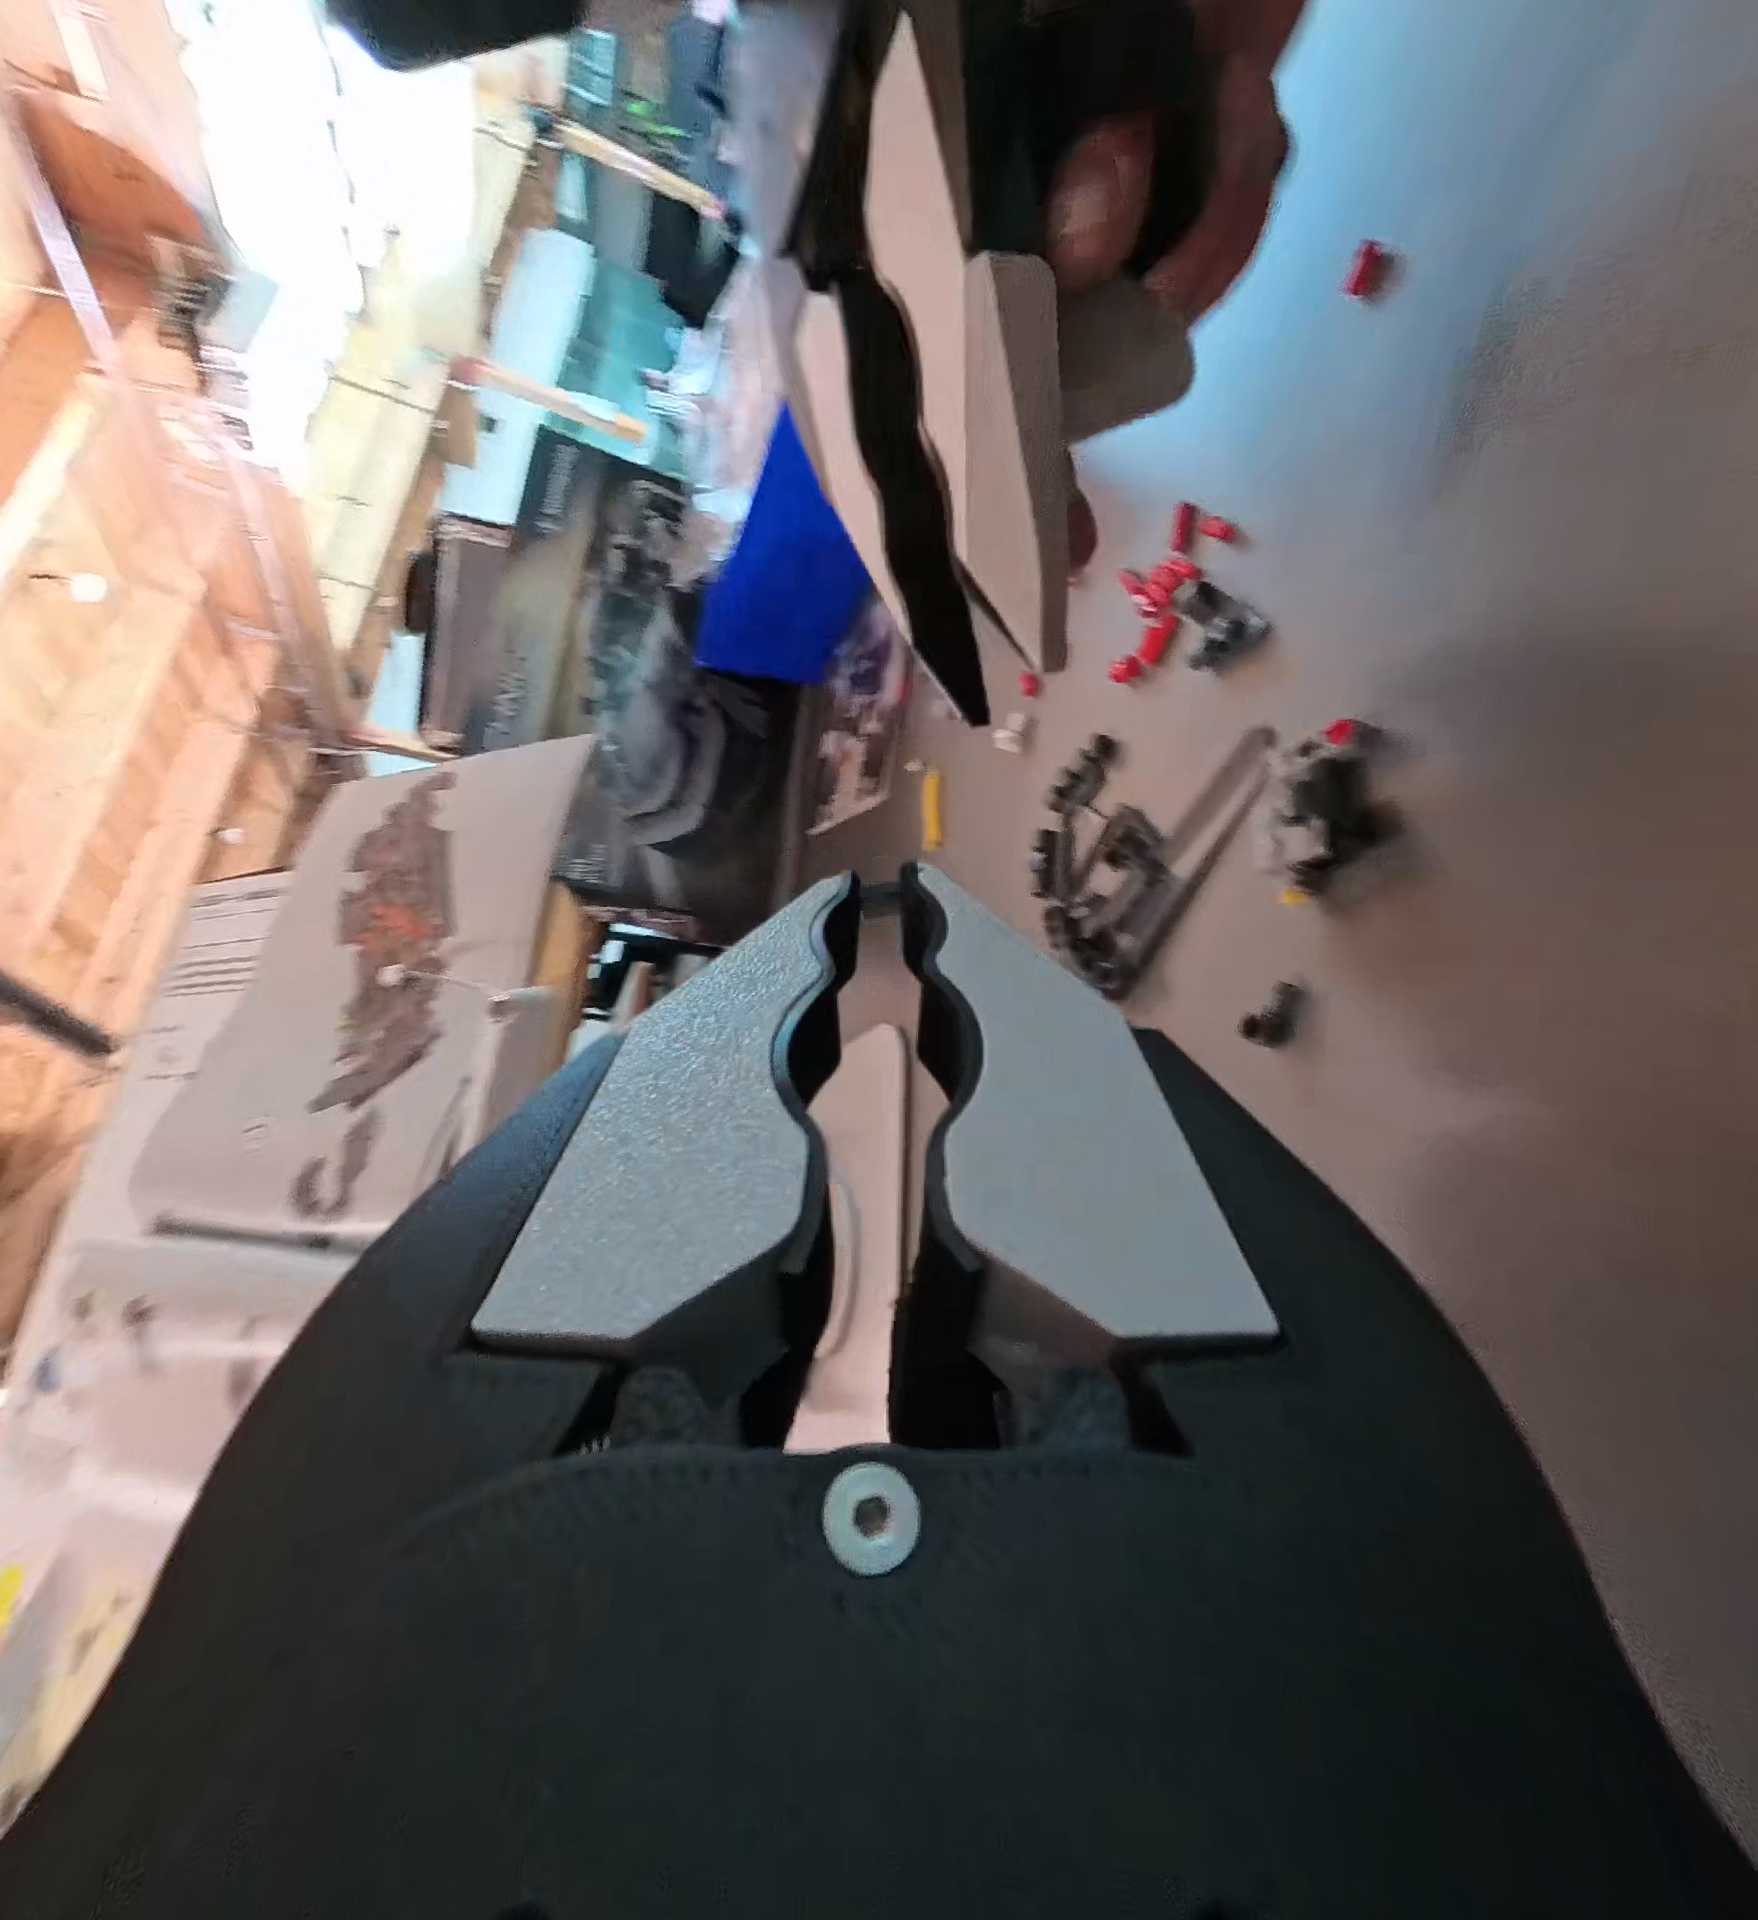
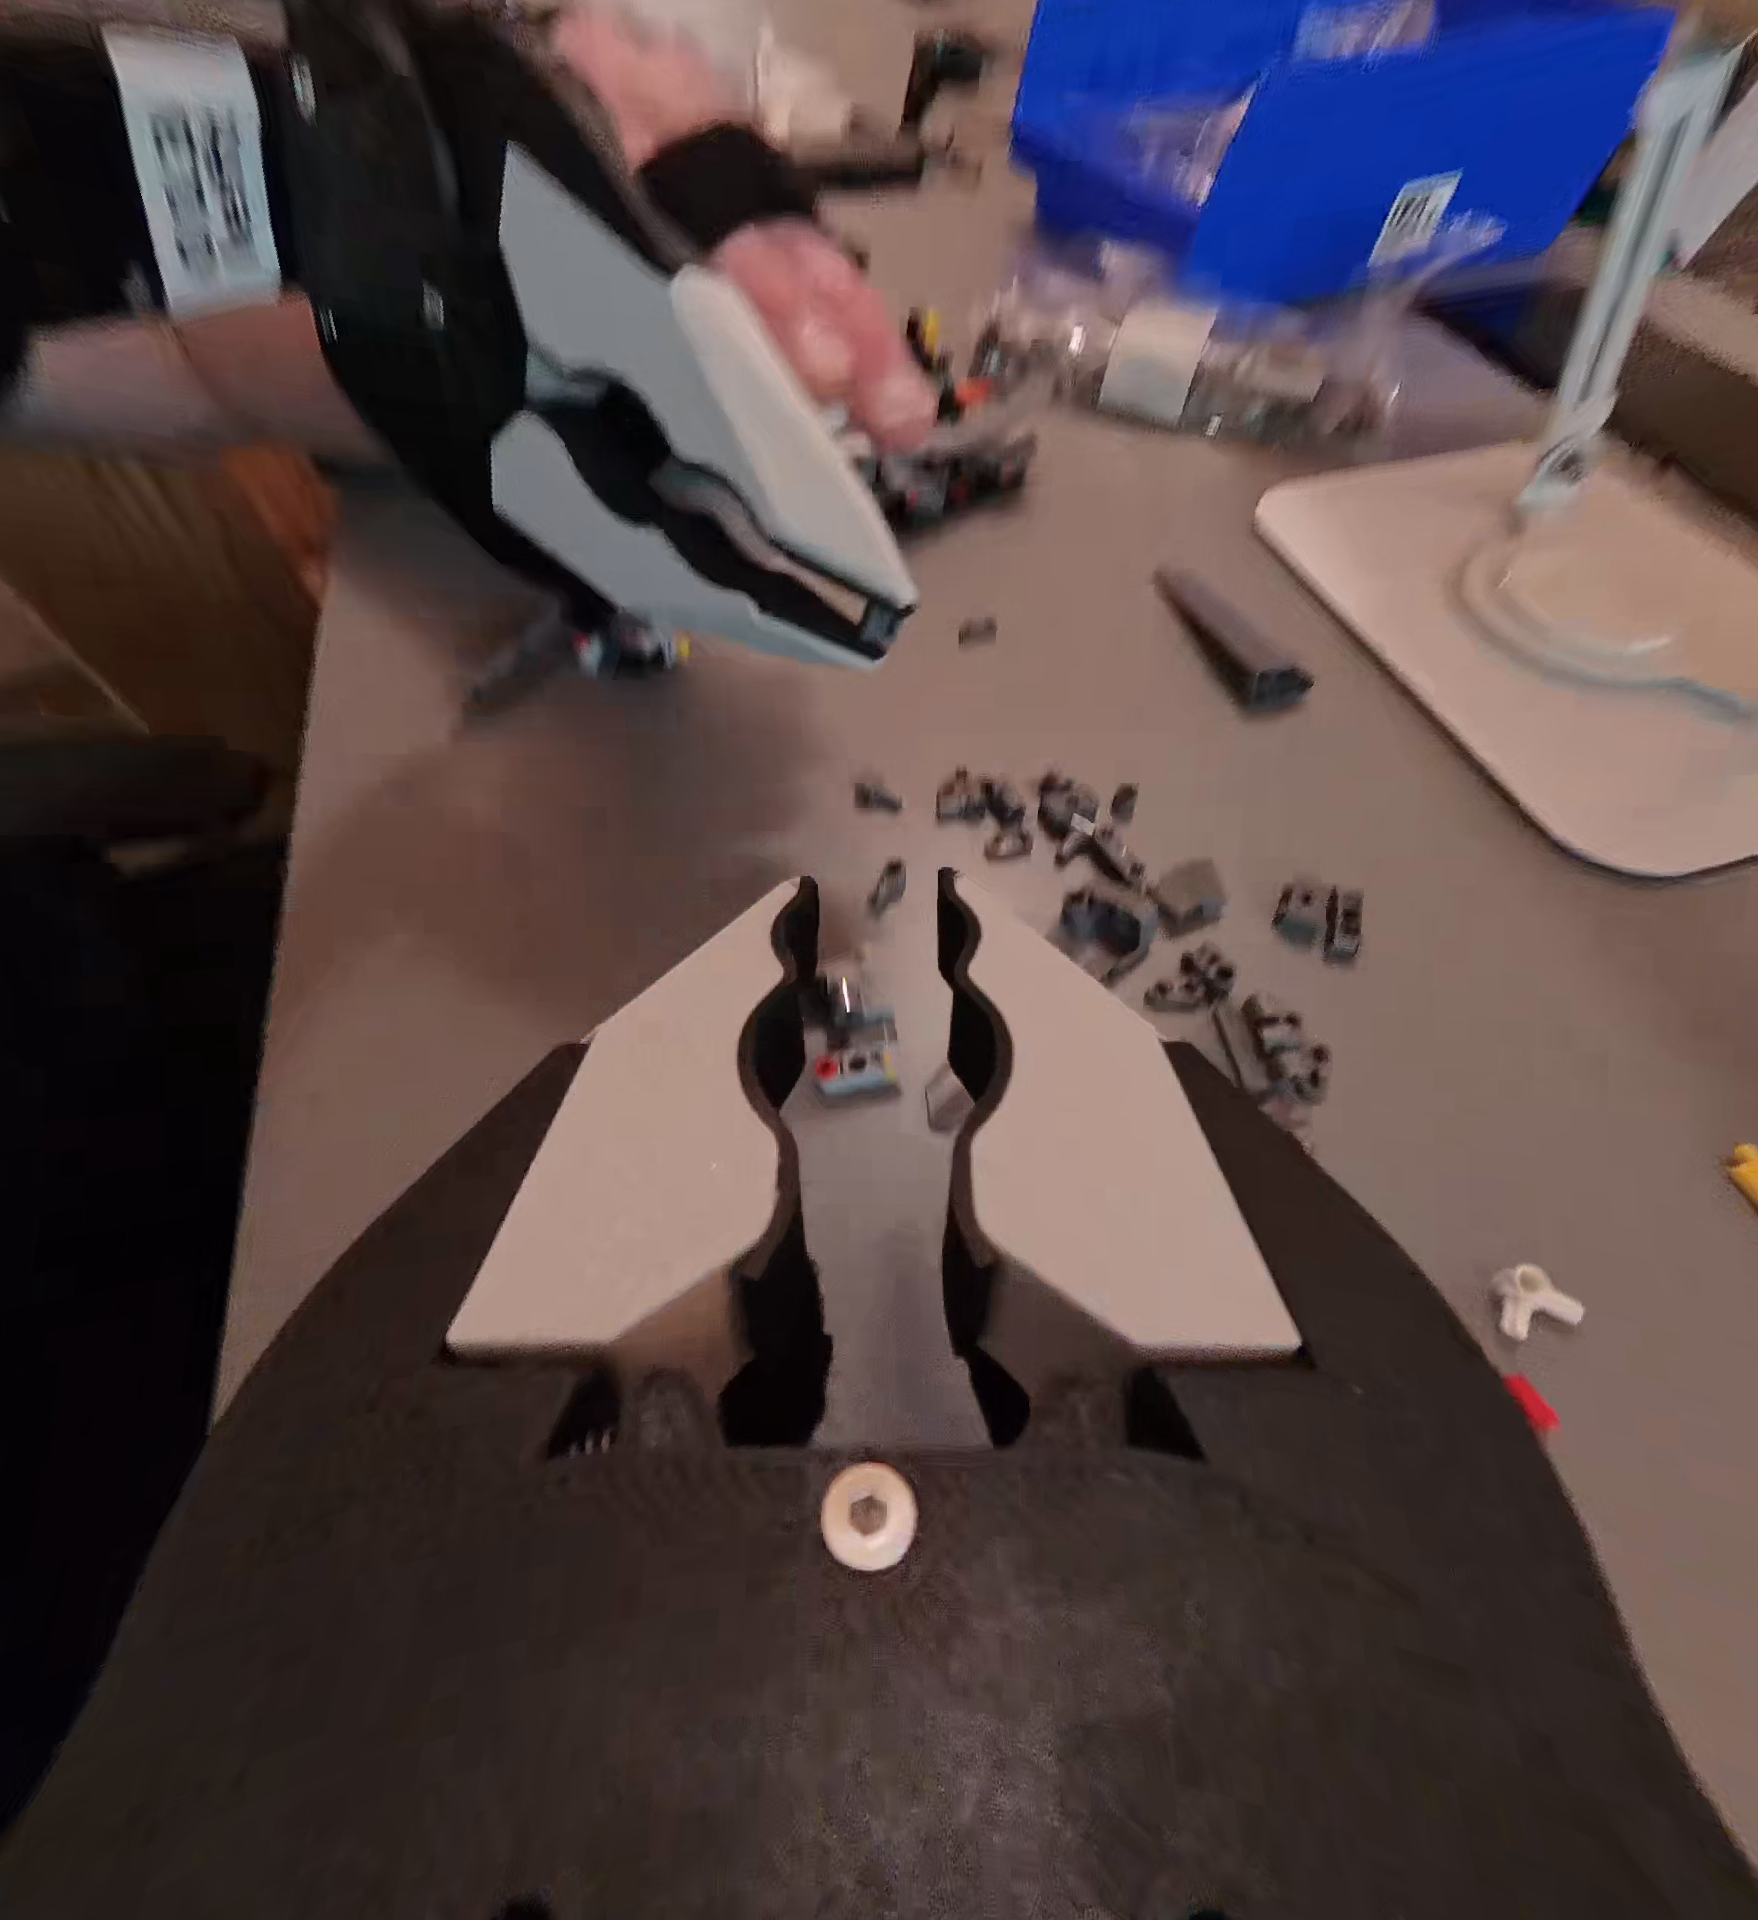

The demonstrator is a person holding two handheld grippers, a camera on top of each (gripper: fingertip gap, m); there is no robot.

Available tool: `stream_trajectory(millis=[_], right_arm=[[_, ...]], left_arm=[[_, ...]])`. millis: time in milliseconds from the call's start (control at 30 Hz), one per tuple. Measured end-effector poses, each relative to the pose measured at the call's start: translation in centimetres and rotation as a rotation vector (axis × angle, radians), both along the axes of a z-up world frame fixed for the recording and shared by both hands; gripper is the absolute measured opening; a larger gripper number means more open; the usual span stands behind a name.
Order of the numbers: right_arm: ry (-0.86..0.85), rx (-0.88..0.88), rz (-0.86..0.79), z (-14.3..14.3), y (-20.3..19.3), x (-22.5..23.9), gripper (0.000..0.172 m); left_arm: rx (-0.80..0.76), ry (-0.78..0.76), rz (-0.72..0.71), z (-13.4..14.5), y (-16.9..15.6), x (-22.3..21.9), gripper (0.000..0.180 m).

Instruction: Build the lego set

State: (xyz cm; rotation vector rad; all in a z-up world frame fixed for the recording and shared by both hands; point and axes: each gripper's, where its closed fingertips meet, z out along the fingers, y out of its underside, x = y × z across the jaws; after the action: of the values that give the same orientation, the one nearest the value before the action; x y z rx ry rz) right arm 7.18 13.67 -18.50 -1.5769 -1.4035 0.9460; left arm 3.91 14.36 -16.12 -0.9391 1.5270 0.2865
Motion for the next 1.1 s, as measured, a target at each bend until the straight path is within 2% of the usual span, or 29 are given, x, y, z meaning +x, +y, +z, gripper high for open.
stream_trajectory(millis=[133, 367, 833, 1100], right_arm=[[-0.202, 0.090, 0.012, -4.1, -0.2, 0.3, 0.022], [-0.287, 0.111, 0.047, -6.3, -0.5, 0.1, 0.026], [-0.328, 0.127, 0.071, -7.4, -0.9, -0.2, 0.021], [-0.347, 0.143, 0.078, -7.6, -0.9, -0.2, 0.019]], left_arm=[[-0.091, 0.162, -0.024, -3.5, 0.2, 0.5, 0.005], [-0.298, 0.356, -0.027, -7.7, 0.1, 1.0, 0.005], [-0.393, 0.528, -0.066, -9.1, -1.0, 2.3, 0.006], [-0.380, 0.594, -0.076, -8.9, -0.8, 2.5, 0.006]])
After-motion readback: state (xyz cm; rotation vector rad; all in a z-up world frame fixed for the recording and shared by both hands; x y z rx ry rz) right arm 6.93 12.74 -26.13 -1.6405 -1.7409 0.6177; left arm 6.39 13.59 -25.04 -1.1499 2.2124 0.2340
